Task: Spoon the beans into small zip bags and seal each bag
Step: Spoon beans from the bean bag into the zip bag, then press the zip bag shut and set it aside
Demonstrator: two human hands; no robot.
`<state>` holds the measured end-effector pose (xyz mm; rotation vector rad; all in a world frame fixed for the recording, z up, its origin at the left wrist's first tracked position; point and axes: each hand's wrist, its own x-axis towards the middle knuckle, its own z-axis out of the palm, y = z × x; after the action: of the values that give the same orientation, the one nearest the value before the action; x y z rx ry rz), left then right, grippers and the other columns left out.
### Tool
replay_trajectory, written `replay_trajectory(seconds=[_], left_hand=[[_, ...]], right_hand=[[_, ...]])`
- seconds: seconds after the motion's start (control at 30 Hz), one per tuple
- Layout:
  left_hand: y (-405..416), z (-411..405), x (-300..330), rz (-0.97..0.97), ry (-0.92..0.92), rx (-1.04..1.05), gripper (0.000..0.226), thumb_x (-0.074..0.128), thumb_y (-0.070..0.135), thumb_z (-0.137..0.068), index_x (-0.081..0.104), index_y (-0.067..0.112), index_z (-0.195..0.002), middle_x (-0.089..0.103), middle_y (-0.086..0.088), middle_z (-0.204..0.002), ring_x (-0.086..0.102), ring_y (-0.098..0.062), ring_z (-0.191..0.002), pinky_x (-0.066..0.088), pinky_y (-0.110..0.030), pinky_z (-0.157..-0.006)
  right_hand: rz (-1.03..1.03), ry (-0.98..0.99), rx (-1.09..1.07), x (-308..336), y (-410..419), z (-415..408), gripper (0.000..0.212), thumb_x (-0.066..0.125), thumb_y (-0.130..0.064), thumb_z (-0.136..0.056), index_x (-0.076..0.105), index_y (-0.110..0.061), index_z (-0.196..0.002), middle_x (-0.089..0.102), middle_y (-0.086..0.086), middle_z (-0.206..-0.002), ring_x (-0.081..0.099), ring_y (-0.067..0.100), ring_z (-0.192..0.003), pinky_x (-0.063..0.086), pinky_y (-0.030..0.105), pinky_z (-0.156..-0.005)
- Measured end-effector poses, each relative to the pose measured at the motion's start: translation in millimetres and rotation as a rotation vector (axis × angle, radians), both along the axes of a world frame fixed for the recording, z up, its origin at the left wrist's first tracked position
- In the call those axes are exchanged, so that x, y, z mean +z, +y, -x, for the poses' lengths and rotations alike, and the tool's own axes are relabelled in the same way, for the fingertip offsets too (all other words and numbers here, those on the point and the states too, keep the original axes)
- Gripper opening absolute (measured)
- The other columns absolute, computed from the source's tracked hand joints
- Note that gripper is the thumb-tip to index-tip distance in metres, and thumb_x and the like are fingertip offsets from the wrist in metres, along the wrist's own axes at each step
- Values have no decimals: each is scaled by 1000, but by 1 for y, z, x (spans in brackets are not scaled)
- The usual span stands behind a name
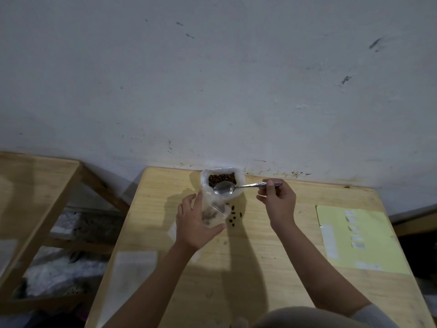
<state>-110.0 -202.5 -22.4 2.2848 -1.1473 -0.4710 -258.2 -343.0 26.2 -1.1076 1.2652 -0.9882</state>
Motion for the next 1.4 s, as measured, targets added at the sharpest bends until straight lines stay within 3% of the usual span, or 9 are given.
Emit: replay_trajectory(seconds=[0.37,0.43,0.57,0.67,0.83,1.0,1.13,1.23,1.4], left_hand=[[1,3,-1,78,79,60,117,63,75,-50,24,23,-147,28,-1,-136,27,-18,-124,34,-37,-104],[0,3,0,75,80,56,116,68,72,-51,24,23,-147,28,-2,-136,27,-18,-124,33,-37,-104],[-2,4,-2,71,77,41,113,79,60,-57,23,23,-147,28,-2,-138,27,-20,-125,34,-38,-103],[-5,7,-2,67,85,31,113,80,60,-56,23,24,-147,29,-2,-136,28,-19,-125,36,-39,-104],[-11,15,5,106,77,5,114,73,69,-53,25,25,-146,31,-2,-132,31,-21,-122,40,-40,-100],[-12,28,13,169,79,0,115,64,76,-49,24,29,-146,32,-2,-130,31,-19,-121,39,-39,-99],[-6,34,15,183,68,18,115,64,75,-49,26,26,-145,33,-2,-128,32,-19,-119,42,-42,-98],[0,40,19,180,112,17,118,70,72,-48,23,27,-146,29,1,-128,29,-15,-121,41,-38,-99],[9,51,31,269,387,-9,101,84,39,-64,24,25,-145,31,6,-127,38,-5,-115,38,-20,-92]], right_hand=[[-133,198,54,-40,-18,-29,12,56,-15,-91,65,-16,-83,69,2,-71,70,23,-80,55,45,-85],[-159,253,90,-44,-20,-29,11,58,-15,-89,63,-13,-99,71,8,-85,69,26,-89,54,46,-88],[-84,498,204,-40,-22,-22,40,58,-21,-91,53,-4,-127,60,12,-121,55,27,-115,45,33,-95],[166,610,177,-34,-14,-11,35,55,-14,-90,56,-3,-124,56,16,-125,49,29,-120,42,36,-96],[179,357,314,-15,10,4,9,61,-15,-89,69,-14,-86,68,-5,-83,62,7,-83,49,24,-73],[222,324,264,-14,24,14,10,62,-20,-89,68,-19,-80,67,-11,-83,60,0,-85,38,2,-72],[190,243,292,-13,38,21,10,68,-26,-86,68,-19,-78,68,-8,-77,61,1,-74,49,20,-67],[110,156,390,-11,45,24,11,74,-24,-80,71,-14,-83,68,0,-75,62,9,-70,49,20,-65],[42,34,310,-3,52,27,10,71,-11,-83,69,-13,-74,63,1,-65,58,10,-63,50,26,-64]])
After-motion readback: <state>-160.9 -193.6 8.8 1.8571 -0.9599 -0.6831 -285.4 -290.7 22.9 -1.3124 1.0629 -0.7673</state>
